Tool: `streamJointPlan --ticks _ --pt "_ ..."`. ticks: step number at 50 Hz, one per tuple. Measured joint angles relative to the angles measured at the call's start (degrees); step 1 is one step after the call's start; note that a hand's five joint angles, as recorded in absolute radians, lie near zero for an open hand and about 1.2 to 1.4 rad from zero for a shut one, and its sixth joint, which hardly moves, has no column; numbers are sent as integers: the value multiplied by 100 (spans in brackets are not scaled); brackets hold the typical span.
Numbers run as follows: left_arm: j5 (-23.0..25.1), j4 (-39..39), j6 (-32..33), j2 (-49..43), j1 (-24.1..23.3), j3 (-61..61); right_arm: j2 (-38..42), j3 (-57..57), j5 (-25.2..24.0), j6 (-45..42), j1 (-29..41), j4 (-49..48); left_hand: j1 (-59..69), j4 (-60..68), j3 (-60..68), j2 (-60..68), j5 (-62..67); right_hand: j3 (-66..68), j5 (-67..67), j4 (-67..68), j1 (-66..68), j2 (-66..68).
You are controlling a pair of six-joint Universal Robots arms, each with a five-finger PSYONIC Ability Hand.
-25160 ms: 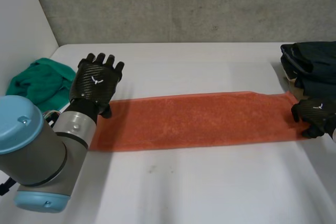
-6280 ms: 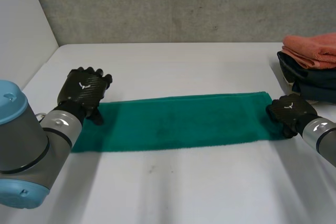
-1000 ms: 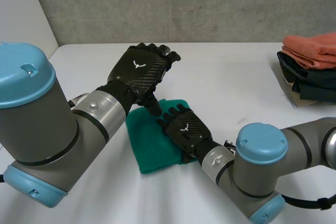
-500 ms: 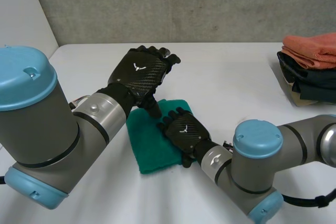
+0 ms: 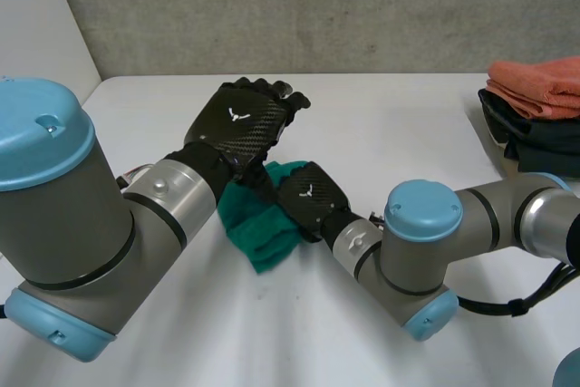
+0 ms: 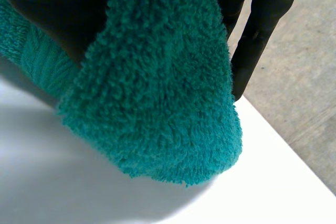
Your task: Fold the laundry.
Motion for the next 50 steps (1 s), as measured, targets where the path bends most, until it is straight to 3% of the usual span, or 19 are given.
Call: streamJointPlan --ticks 11,18,25,34,41,50 --pt "25 14 8 120 -25 53 -397 -589 -10 244 -188 -260 -3 0 0 0 0 0 0 31 0 0" --pt "164 75 9 332 -95 141 -730 -1329 -160 557 -988 -684 -3 0 0 0 0 0 0 88 0 0" --pt "702 206 -5 533 -243 183 -835 -2128 -197 1384 -2116 -1248 -3 0 0 0 0 30 1 94 0 0" --pt "1223 378 1 505 -469 259 -118 -3395 -274 2464 -3717 -1453 -3 0 0 0 0 55 1 117 0 7" --pt "1312 401 -6 287 -534 264 739 -3569 -903 3017 -4661 -1524 -3 0 0 0 0 55 1 118 0 7" --pt "1301 387 -9 122 -591 172 1192 -2684 -2181 3324 -5618 -1936 -3 0 0 0 0 55 194 121 0 7"
